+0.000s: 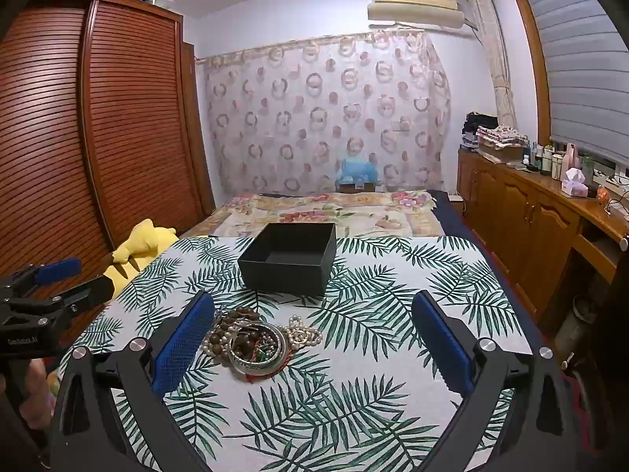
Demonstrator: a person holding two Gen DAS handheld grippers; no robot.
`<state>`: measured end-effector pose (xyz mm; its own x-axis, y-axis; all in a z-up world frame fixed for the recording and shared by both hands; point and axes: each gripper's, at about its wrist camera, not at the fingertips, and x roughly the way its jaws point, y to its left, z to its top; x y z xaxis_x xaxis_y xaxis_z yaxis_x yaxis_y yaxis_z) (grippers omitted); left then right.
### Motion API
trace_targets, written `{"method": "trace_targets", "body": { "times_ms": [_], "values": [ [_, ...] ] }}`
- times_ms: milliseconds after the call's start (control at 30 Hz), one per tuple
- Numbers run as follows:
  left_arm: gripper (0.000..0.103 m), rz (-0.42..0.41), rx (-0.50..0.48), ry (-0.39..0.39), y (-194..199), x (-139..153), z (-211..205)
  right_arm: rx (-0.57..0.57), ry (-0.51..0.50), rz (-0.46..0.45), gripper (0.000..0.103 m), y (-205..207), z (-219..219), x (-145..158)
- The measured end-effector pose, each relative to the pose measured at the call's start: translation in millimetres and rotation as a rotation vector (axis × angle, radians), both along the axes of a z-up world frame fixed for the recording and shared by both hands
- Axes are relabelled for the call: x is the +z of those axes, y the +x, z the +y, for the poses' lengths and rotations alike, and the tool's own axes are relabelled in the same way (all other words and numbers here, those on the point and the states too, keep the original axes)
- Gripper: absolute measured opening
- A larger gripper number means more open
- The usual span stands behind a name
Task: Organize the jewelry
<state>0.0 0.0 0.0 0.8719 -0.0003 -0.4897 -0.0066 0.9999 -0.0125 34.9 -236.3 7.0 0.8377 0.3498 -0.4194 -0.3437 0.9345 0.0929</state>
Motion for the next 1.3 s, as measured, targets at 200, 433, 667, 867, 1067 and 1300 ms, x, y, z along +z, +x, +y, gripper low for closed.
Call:
{"method": "trace_targets", "body": {
  "times_ms": [200,433,667,867,1067,1300],
  "values": [
    [0.095,-0.001,0.001,0.000,-0.1,0.0,0.0,0.001,0.000,0.000,0.101,1.1,-0.4,-0.7],
    [0.095,-0.002,0.001,-0.001,-0.1,0.0,0.1,0.001,0.000,-0.001,0.101,-0.7,0.2,0.1],
    [0.095,-0.003,0.001,-0.001,-0.1,0.0,0.1,0.001,0.001,0.000,0.101,-0.4,-0.2,0.1],
    [0.095,-0.003,0.000,-0.002,-0.2,0.0,0.1,0.002,0.001,0.000,0.101,0.6,-0.4,-0.5],
    [0.095,0.003,0.000,-0.002,0.5,-0.6,0.0,0.002,0.001,0.001,0.101,0.7,-0.4,-0.5],
    [0.095,0.026,-0.010,-0.007,6.5,-8.1,-1.5,0.006,0.000,0.007,0.101,-0.9,0.7,-3.8]
  ]
}}
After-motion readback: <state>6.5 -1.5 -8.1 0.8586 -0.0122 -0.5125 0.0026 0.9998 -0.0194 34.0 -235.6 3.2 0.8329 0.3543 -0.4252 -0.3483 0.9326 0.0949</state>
